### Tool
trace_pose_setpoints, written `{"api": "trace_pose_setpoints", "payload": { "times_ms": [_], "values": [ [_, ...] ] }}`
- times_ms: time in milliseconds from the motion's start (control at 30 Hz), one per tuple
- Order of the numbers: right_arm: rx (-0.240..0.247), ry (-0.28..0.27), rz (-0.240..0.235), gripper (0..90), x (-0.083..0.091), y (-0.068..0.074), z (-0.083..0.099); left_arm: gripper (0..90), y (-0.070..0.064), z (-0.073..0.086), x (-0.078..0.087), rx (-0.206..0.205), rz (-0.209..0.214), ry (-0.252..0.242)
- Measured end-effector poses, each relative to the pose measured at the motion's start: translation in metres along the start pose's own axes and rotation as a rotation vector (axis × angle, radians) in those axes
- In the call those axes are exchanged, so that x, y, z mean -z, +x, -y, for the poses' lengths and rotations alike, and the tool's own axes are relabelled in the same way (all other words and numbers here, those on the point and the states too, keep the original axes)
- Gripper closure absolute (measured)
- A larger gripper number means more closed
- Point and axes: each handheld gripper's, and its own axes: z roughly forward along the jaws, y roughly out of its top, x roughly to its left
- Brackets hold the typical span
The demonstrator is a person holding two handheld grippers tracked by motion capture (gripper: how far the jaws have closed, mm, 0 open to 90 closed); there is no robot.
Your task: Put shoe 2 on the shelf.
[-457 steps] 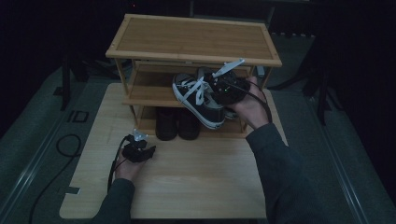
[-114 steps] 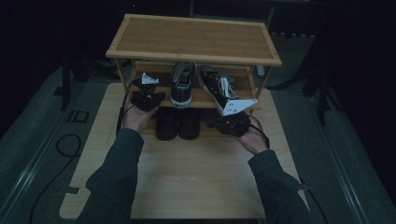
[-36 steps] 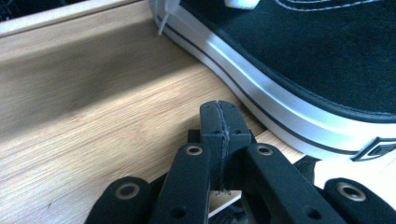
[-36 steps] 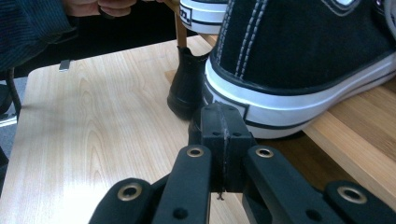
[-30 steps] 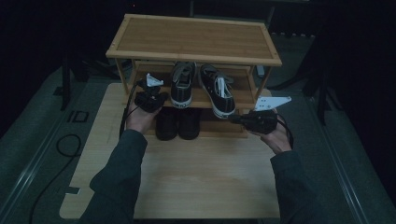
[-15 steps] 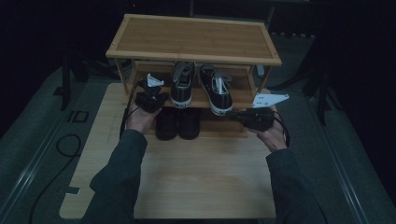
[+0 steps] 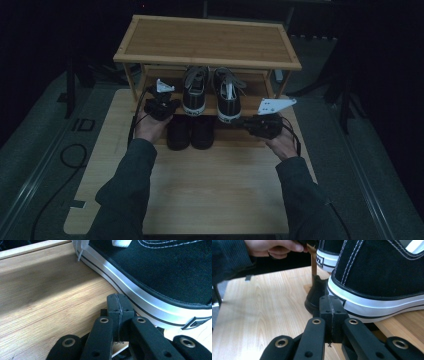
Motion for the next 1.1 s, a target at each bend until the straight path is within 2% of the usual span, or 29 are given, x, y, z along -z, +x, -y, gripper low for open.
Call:
{"api": "trace_pose_setpoints", "payload": {
  "times_ms": [133,433,500,567,833,1100],
  "values": [
    [0.007,0.021,0.017,90.0,-0.008,0.001,0.001,90.0,-0.001,0.0,0.0,-0.006,-0.007,0.005],
    [0.016,0.0,0.032,90.0,-0.013,0.0,-0.006,90.0,-0.001,0.0,0.0,-0.004,-0.007,0.004],
    [0.017,0.01,0.064,90.0,-0.013,-0.002,-0.007,90.0,-0.001,0.0,0.0,-0.002,-0.008,0.001],
    [0.005,0.003,0.048,90.0,-0.015,-0.004,-0.006,90.0,-0.001,0.0,0.0,-0.002,-0.006,0.001],
    [-0.002,0.005,0.067,90.0,-0.021,-0.006,-0.008,90.0,-0.001,0.0,0.0,0.004,-0.008,-0.002],
    [0.002,0.016,0.06,90.0,-0.023,-0.009,-0.009,90.0,-0.001,0.001,0.0,0.009,-0.006,-0.005]
  ]
}}
